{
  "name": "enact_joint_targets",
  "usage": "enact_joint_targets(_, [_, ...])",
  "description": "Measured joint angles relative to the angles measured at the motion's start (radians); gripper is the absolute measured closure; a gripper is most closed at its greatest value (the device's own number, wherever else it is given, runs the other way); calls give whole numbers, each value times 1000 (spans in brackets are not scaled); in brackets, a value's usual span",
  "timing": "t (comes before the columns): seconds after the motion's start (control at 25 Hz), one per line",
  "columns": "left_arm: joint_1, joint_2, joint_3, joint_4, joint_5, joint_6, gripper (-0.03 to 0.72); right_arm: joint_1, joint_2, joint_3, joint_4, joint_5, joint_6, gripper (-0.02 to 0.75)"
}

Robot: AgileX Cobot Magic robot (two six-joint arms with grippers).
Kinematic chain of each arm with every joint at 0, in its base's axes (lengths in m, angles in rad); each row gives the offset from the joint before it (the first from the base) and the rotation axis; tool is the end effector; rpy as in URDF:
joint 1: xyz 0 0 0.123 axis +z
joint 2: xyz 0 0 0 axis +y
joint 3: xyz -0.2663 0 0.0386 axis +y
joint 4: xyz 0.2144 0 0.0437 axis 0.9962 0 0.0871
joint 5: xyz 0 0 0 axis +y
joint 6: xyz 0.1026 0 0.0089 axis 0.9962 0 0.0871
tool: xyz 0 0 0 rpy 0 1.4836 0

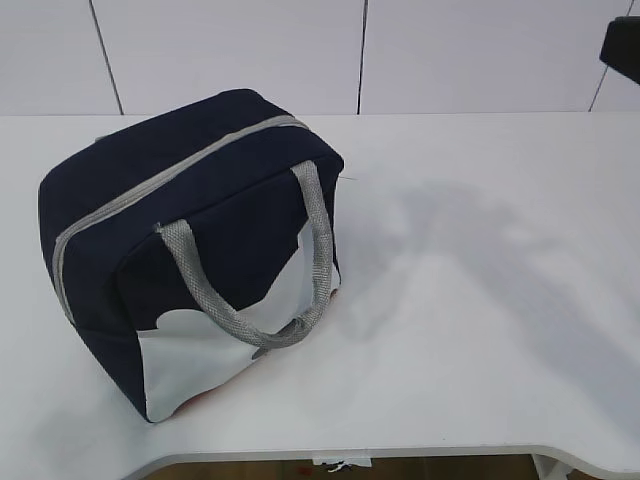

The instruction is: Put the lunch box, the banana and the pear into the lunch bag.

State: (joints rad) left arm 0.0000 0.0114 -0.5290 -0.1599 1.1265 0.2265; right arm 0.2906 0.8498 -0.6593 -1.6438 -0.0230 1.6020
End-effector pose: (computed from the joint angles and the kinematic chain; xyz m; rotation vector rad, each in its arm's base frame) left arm -0.0126 -0.0148 0.2583 0.2506 2.0669 -0.0547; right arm 0.1664 0.0522 0.3400 -0.2950 1.6538 0.2067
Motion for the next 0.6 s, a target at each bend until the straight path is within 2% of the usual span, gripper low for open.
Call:
enact_joint_targets(0.16, [0,0,0,0,0,0,447,0,0,0,222,80,-198,402])
enact_joint_targets(0.4, [0,0,0,0,0,0,447,4,0,0,653,237,-611,402])
enact_joint_targets(0.6, [0,0,0,0,0,0,447,4,-29,2,963,319,-914,402])
